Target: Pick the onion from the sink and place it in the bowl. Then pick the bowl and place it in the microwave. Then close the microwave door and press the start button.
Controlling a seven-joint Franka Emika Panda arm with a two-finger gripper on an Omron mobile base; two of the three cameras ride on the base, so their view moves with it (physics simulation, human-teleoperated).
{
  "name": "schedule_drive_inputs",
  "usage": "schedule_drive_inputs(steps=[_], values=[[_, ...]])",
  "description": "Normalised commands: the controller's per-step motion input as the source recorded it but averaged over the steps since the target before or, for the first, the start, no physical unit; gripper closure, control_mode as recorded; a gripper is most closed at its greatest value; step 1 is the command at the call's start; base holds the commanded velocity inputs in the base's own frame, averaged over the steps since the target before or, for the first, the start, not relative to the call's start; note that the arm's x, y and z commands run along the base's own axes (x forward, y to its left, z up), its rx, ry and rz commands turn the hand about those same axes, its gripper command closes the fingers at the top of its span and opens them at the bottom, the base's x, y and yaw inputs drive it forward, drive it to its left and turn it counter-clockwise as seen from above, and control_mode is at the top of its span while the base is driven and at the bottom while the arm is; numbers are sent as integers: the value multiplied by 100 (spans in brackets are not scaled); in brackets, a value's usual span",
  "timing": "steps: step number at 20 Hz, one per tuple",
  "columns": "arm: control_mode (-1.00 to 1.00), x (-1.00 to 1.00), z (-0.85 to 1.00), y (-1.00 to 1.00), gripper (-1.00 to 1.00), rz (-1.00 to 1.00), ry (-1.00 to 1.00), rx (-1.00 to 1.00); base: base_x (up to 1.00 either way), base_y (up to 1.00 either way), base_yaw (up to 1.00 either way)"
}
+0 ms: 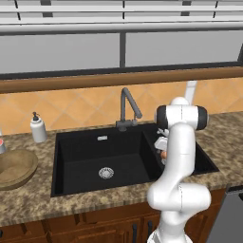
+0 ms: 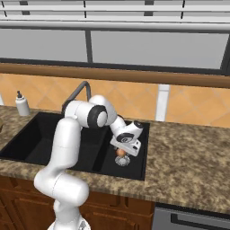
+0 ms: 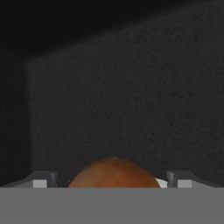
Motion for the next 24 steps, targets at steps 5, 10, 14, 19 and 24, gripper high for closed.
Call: schedule_drive_inputs(steps=[5, 10, 14, 19, 24], values=[[-100, -43, -20, 0, -100, 0, 0, 0, 0, 0, 0], [-100, -34, -30, 6, 100, 0, 0, 0, 0, 0, 0], [-100, -14, -13, 16, 100, 0, -1, 0, 0, 0, 0], [-100, -59, 49, 7, 100, 0, -16, -5, 0, 0, 0], [-100, -93, 100, 1, 100, 0, -15, -9, 0, 0, 0]])
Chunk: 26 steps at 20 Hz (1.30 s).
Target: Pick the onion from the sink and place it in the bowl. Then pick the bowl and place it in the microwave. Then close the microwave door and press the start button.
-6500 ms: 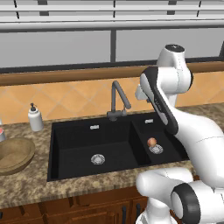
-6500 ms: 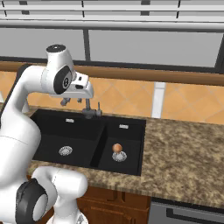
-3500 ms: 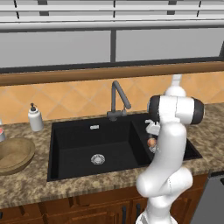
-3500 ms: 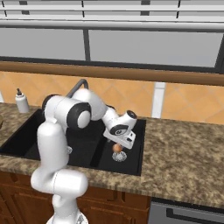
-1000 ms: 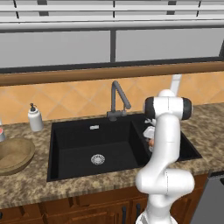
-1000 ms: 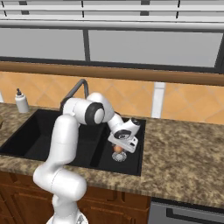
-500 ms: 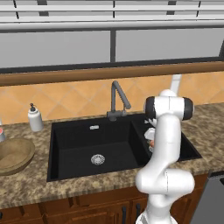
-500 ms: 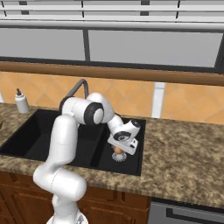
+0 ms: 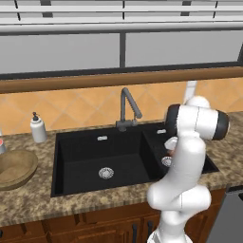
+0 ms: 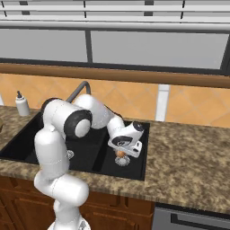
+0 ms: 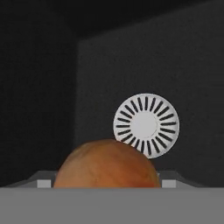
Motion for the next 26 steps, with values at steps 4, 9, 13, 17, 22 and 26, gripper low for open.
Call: schedule_drive_inputs(steps=[4, 9, 13, 17, 22, 26], values=[[-100, -89, 100, 8, 100, 0, -10, -10, 0, 0, 0], [-100, -69, 100, 14, 100, 0, -1, -3, 0, 0, 0], [-100, -58, 100, 26, 100, 0, 4, 0, 0, 0, 0], [-100, -67, 92, 52, 100, 0, 5, -1, 0, 0, 0], [-100, -41, 56, 99, 100, 5, 2, -9, 0, 0, 0], [-100, -14, 39, 100, 100, 12, 3, -11, 0, 0, 0]])
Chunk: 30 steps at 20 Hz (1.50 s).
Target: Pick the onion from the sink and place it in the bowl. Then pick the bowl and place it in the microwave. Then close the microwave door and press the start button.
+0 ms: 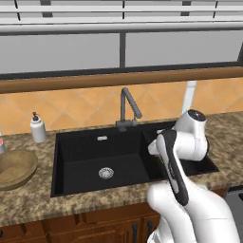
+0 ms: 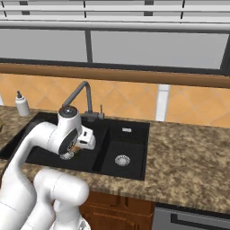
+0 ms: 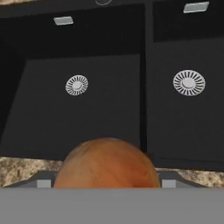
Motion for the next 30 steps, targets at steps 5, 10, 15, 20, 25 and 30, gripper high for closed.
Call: schedule_drive_inputs(steps=[5, 10, 15, 20, 25, 30], values=[[-100, -11, 41, 100, 100, 13, 5, -12, 0, 0, 0], [-100, -30, 12, 100, 100, 14, 0, -12, 0, 0, 0], [-100, -8, 12, 100, 100, 13, -1, -10, 0, 0, 0], [-100, 20, 36, 100, 100, 12, 3, -5, 0, 0, 0], [-100, 22, 52, 100, 100, 11, 7, -5, 0, 0, 0], [-100, 25, 20, 100, 100, 10, 2, -4, 0, 0, 0]])
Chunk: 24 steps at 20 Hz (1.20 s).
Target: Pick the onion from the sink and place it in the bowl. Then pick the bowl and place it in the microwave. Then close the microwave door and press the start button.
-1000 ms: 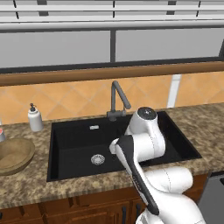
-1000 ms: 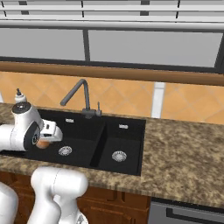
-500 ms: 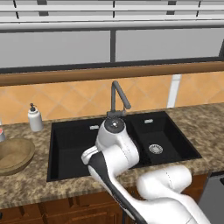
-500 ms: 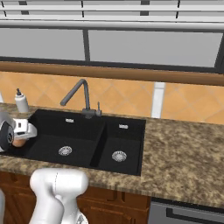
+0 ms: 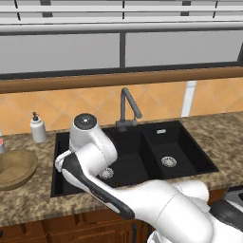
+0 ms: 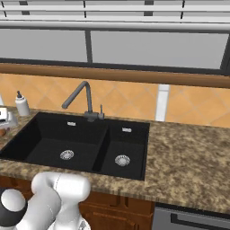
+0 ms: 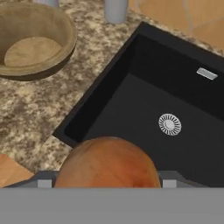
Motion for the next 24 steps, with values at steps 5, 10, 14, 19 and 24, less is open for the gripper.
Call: schedule_drive_inputs(steps=[5, 10, 14, 19, 24], values=[[-100, 29, 0, 100, 100, 12, 0, -3, 0, 0, 0], [-100, 32, -1, 97, 100, 10, 0, -3, 0, 0, 0], [-100, 37, -25, 86, 100, 5, 0, -7, 0, 0, 0], [-100, 26, -31, 72, 100, 2, 0, -7, 0, 0, 0], [-100, 22, -28, 53, 100, 0, 0, -6, 0, 0, 0]])
